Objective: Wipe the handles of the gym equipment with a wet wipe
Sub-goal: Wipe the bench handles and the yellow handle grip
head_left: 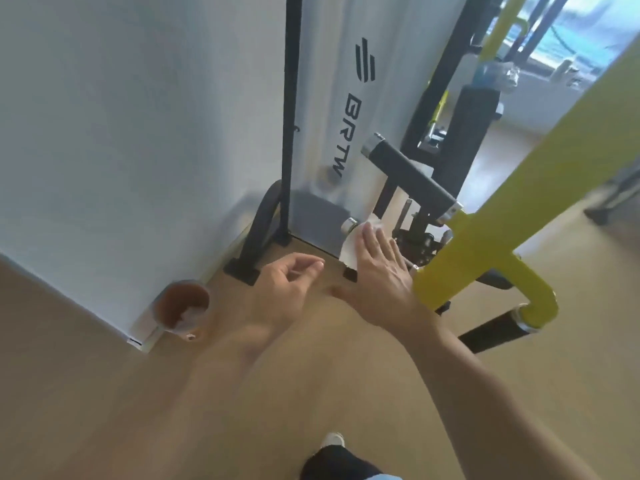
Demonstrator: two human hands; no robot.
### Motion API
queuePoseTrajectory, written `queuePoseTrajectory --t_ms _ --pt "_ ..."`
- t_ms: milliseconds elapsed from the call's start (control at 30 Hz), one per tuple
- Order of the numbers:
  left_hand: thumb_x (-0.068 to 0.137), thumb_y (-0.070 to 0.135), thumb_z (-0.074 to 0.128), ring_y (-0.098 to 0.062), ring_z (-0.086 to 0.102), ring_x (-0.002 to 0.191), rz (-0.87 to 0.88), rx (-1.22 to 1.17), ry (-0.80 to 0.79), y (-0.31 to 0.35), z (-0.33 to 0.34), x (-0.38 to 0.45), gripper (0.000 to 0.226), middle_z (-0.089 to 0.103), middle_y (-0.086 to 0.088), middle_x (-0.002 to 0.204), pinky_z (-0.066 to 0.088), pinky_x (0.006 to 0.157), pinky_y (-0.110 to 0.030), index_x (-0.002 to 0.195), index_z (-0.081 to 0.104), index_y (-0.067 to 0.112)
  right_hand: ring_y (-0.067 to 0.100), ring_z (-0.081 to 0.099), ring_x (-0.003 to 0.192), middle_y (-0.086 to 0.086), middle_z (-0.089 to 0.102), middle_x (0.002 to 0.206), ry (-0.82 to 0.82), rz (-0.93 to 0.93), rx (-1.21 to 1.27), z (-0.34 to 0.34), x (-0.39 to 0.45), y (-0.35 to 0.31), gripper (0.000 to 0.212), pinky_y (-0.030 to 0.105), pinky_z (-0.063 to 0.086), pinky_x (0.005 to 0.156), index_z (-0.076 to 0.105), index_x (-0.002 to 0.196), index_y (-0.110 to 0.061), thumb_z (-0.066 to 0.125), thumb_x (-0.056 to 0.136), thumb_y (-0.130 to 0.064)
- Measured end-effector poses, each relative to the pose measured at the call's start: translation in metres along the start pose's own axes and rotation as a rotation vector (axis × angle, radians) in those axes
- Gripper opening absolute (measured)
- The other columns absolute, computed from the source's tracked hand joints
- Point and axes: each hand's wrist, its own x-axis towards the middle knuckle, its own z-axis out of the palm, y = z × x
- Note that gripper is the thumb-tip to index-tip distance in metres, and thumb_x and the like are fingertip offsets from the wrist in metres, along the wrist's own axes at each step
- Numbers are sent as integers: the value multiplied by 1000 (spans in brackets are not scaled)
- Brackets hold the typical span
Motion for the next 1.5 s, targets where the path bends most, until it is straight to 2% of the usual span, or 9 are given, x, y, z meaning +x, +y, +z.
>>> queuePoseTrajectory --t_ms 67,167,400,733,967,1100,1233,1367,1500 --pt "85 59 60 -8 71 92 22 -3 -35 0 11 13 19 75 17 93 58 87 -41 97 71 48 26 15 152 -2 20 164 34 25 122 -5 5 6 75 36 18 122 20 157 -15 39 99 -59" --pt "93 49 61 3 65 95 69 -7 -20 7 26 29 16 73 22 96 54 89 -29 103 70 41 32 49 127 11 49 135 24 64 20 -12 23 9 50 36 41 95 41 141 -6 57 97 -23" --pt "98 38 58 17 59 89 75 -46 5 23 32 69 18 68 20 103 44 75 -7 113 67 32 31 60 108 9 59 113 -11 195 -136 -17 62 -7 31 40 35 77 51 124 -9 55 94 -15" --pt "99 41 56 18 61 97 196 -79 -371 17 50 114 30 70 25 108 42 78 3 121 72 28 44 58 112 21 58 114 -239 188 -991 -22 28 10 44 66 32 106 45 133 1 53 100 -26" --pt "98 34 60 9 65 106 259 -113 -409 13 45 128 25 74 17 112 51 94 -15 116 75 26 38 57 115 19 63 118 -18 226 -573 -8 67 -15 37 57 18 119 44 130 -2 30 100 -17" --pt "96 50 57 11 59 116 352 24 -417 2 41 140 30 71 15 121 50 92 -15 116 73 35 38 56 110 21 61 117 -216 404 -800 -22 24 -3 34 59 21 115 42 127 -3 39 100 -23" --pt "94 52 58 -24 65 107 339 19 -455 2 43 135 33 74 1 118 57 84 -42 117 73 34 38 58 107 21 63 109 -268 390 -841 -23 26 -11 33 58 14 119 45 125 0 30 99 -16" --pt "93 56 53 -6 66 115 374 33 -450 3 41 135 37 71 7 124 55 95 -37 118 72 37 36 59 108 15 64 107 -4 266 -541 0 60 -18 43 54 11 121 48 127 -2 22 94 -12" --pt "94 60 53 -10 68 108 399 121 -457 1 38 137 38 65 5 133 56 93 -38 118 72 38 40 55 114 20 63 112 -250 410 -842 -16 16 -1 32 59 8 120 42 124 -3 41 99 -21"
